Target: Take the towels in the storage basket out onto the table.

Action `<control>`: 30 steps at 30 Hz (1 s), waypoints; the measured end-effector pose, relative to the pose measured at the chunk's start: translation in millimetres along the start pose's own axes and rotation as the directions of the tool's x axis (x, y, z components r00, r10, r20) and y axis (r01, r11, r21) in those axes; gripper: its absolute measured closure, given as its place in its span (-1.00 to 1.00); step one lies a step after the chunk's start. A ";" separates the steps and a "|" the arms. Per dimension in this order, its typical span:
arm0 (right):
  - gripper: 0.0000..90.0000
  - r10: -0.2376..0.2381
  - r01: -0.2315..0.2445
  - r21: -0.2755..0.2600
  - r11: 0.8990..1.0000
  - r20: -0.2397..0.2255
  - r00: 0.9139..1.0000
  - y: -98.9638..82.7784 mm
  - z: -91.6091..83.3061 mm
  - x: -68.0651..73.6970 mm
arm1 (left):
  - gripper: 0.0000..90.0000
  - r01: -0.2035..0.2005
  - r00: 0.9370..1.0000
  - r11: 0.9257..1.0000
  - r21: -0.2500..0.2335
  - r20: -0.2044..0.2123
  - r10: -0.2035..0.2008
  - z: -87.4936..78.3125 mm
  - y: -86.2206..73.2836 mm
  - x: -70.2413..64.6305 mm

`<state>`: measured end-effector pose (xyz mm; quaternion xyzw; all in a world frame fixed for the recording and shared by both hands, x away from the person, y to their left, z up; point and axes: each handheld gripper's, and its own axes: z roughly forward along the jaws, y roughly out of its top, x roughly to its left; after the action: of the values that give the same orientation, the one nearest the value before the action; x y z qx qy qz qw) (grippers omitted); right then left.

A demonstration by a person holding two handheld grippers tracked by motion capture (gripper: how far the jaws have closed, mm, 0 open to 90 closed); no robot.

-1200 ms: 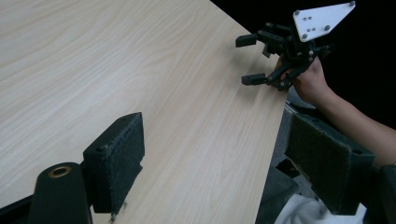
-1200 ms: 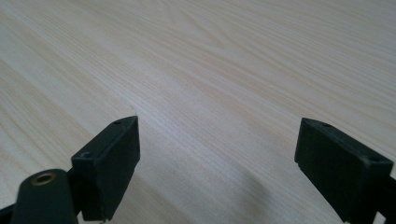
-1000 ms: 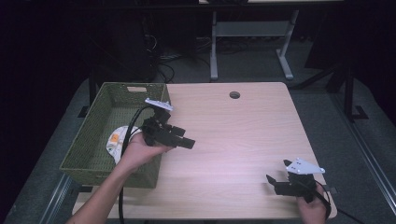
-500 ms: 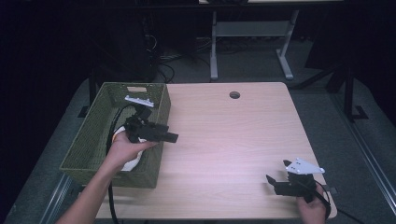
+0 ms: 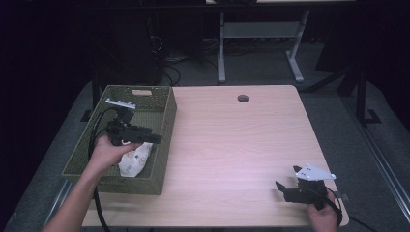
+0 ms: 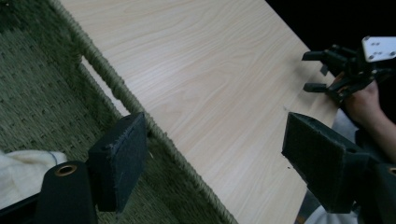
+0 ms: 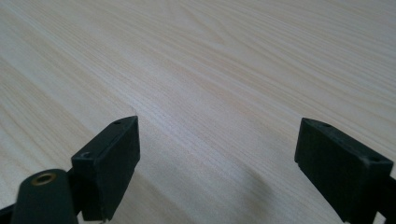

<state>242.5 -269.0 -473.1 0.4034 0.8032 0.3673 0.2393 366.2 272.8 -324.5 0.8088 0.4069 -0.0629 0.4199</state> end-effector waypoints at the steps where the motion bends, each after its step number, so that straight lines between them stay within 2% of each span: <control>1: -0.70 -0.001 0.001 0.000 1.000 0.000 1.000 0.0 0.0 0.0 | -0.52 0.004 1.000 1.000 0.001 -0.014 -0.004 -2.2 -1.6 3.1; 8: -0.70 -0.002 0.002 0.001 1.000 0.000 1.000 -0.1 0.2 -0.1 | -0.52 0.057 0.997 0.998 0.005 -0.052 -0.056 -10.9 -8.8 22.7; 9: -0.70 -0.001 0.001 0.003 1.000 0.001 1.000 -0.1 0.4 -0.1 | -0.52 0.060 0.996 0.998 0.005 -0.072 -0.060 -11.8 -9.3 25.1; 14: -0.70 -0.002 0.002 0.002 1.000 -0.001 1.000 -0.2 0.0 0.1 | -0.51 0.094 0.988 0.996 0.003 -0.125 -0.092 -16.2 -12.3 38.4; 18: -0.70 -0.001 0.001 0.001 1.000 -0.002 1.000 -0.1 -0.2 0.3 | -0.51 0.134 0.981 0.991 0.012 -0.140 -0.131 -18.5 -15.9 51.8; 22: -0.70 0.004 -0.004 0.001 1.000 -0.002 1.000 -0.2 -0.7 0.0 | -0.50 0.165 0.971 0.985 0.039 -0.181 -0.156 -18.6 -20.6 63.7; 26: -0.70 0.000 0.000 0.004 1.000 -0.002 1.000 -0.3 -0.3 -0.4 | -0.48 0.193 0.953 0.980 0.042 -0.245 -0.177 -20.2 -22.6 72.6; 27: -0.70 0.000 0.000 0.004 1.000 -0.002 1.000 -0.3 -0.3 -0.2 | -0.48 0.202 0.947 0.978 0.045 -0.265 -0.183 -19.9 -22.9 74.7; 30: -0.70 0.001 -0.001 0.003 1.000 -0.003 1.000 -0.2 -0.5 0.1 | -0.45 0.231 0.934 0.971 0.062 -0.294 -0.203 -18.2 -24.0 82.7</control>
<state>242.1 -269.2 -472.9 0.4038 0.8037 0.3668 0.2375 399.5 343.7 -364.6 0.7786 0.5466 -0.0110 0.3080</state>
